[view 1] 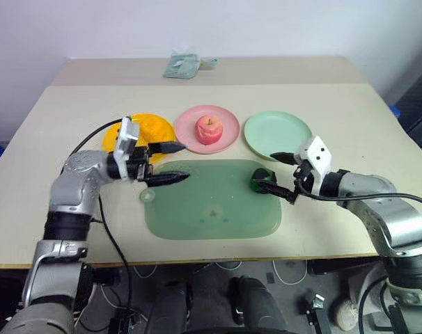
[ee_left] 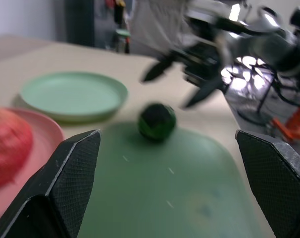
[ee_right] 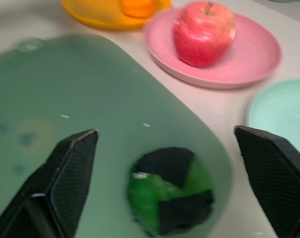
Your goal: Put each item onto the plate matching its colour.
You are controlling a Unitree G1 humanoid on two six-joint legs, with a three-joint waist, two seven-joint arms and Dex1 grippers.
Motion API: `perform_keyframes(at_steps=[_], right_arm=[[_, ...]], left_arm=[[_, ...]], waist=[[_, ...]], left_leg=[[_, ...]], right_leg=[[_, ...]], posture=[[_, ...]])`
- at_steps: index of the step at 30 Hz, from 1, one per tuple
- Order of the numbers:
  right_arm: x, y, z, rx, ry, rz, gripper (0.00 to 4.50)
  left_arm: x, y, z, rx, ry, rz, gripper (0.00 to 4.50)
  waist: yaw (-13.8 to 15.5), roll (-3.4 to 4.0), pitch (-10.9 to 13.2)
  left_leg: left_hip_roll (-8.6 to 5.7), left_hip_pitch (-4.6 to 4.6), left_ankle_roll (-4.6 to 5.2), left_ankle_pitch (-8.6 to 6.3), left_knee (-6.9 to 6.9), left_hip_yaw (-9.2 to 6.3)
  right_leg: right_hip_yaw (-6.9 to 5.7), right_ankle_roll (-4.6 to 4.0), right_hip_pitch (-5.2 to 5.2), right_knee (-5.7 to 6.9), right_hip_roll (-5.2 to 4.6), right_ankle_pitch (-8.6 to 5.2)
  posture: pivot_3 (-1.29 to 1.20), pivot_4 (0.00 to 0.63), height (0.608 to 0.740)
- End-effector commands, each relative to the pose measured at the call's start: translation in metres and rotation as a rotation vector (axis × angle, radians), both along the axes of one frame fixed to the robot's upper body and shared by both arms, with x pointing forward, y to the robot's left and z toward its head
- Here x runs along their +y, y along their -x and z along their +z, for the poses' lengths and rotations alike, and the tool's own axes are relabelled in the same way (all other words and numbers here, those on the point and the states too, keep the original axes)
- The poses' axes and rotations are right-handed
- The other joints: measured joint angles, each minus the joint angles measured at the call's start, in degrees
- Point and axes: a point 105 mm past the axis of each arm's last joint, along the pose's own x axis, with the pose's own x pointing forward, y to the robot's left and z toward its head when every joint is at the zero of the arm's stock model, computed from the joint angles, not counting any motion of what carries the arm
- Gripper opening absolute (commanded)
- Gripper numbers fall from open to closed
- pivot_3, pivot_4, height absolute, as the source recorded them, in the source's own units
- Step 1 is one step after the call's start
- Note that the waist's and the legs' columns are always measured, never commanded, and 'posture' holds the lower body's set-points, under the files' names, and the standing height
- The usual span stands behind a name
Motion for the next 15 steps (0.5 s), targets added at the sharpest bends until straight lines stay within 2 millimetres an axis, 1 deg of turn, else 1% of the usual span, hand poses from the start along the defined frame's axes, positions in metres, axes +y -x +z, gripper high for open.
perform_keyframes(at_steps=[1,4,9,15], right_arm=[[0.001,-0.005,0.004,-0.037,0.025,0.002,4.5],[-0.002,-0.009,-0.005,-0.023,0.055,-0.014,4.5],[0.001,-0.005,-0.016,0.016,0.071,0.025,4.5],[0.002,-0.005,-0.018,0.043,0.047,0.024,4.5]], left_arm=[[-0.001,0.01,0.012,-0.061,0.01,-0.026,4.45],[0.003,0.015,0.01,-0.068,-0.001,-0.028,4.45],[0.007,0.021,0.008,-0.098,-0.016,-0.019,4.45],[0.012,0.02,0.004,-0.13,-0.042,0.021,4.45]], waist=[[0.0,0.0,0.0],[-0.2,0.0,0.0],[-0.3,0.0,0.0],[-0.2,0.0,0.0]], left_leg=[[0.0,-0.01,0.0,0.0,0.0,0.0],[0.01,-0.02,0.01,-0.01,-0.01,-0.01],[0.04,0.01,0.01,-0.01,-0.04,0.0],[0.04,0.0,0.01,-0.01,-0.04,0.0]], right_leg=[[0.0,0.01,0.0,-0.01,0.0,0.01],[0.0,0.09,-0.03,0.01,0.02,0.05],[0.0,0.08,-0.05,0.03,0.05,0.05],[0.0,0.08,-0.04,0.03,0.04,0.05]], posture=[[0.0,0.15,0.734],[0.0,0.15,0.734],[0.0,0.15,0.734],[0.0,0.15,0.734]])
